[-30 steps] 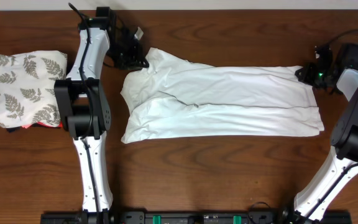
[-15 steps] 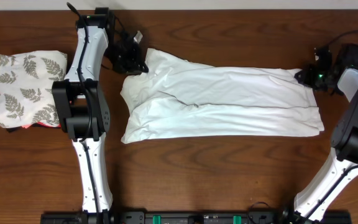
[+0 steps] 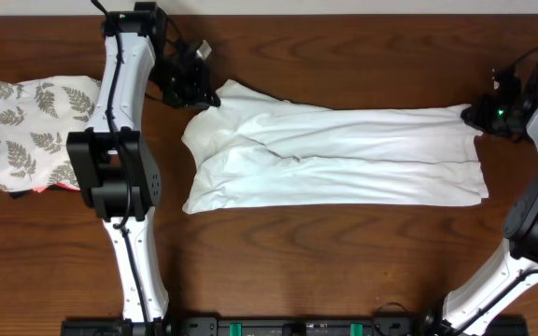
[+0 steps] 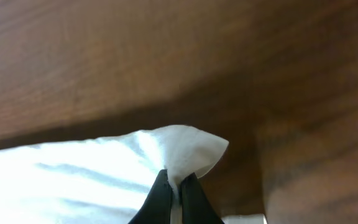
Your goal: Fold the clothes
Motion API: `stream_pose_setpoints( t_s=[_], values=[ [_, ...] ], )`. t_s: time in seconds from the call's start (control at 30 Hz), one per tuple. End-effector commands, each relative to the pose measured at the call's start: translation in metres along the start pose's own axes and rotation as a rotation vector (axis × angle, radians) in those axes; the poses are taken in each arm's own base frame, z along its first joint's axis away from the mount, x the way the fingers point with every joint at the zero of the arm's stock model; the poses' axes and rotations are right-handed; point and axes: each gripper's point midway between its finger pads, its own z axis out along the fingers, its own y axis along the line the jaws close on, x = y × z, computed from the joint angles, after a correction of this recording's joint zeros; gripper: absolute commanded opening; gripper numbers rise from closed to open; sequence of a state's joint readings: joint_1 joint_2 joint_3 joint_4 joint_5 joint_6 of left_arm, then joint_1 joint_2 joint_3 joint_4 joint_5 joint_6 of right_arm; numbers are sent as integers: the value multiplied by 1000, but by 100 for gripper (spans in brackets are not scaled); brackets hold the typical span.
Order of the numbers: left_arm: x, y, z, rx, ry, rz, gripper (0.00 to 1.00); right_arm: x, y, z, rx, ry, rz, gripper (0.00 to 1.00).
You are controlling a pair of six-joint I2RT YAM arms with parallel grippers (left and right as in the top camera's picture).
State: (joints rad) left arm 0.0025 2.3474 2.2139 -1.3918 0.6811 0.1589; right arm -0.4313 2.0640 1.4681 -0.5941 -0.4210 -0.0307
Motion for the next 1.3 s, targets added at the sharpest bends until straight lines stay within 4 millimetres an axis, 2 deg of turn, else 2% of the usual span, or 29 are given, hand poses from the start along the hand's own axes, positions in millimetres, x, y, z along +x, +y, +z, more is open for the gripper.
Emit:
stream_pose_setpoints(
  t_s=[0.0, 0.17, 0.3, 0.47, 0.63, 0.83, 1.0, 1.07, 1.2, 1.27],
  values=[
    [3, -11, -13, -2, -15, 30, 6, 4, -10, -9, 22, 6, 18, 1],
    [9, -13, -17, -6, -1, 20, 6, 16, -14, -12, 25, 51, 47, 1],
    [13, -9, -24, -62, -2, 16, 6, 16, -14, -16, 34, 53, 48, 1],
    [17, -17, -34, -65, -17, 21, 6, 10, -16, -36, 101, 28, 35, 1],
    [35, -29, -33, -62, 46, 5, 6, 13, -14, -57, 149, 30, 35, 1],
    [59, -42, -25, -74, 146, -9, 6, 32, -20, -60, 193, 105, 59, 1],
    [74, -33, -26, -160, 207, -50, 6, 46, -30, -65, 256, 161, 76, 1],
    [77, -20, -28, -236, 220, -69, 6, 53, -39, -69, 318, 189, 93, 1],
    [86, 24, -38, -495, 241, -172, 6, 62, -58, -78, 444, 226, 100, 1],
    [89, 31, -36, -519, 255, -188, 6, 63, -65, -82, 493, 227, 105, 1]
  ],
)
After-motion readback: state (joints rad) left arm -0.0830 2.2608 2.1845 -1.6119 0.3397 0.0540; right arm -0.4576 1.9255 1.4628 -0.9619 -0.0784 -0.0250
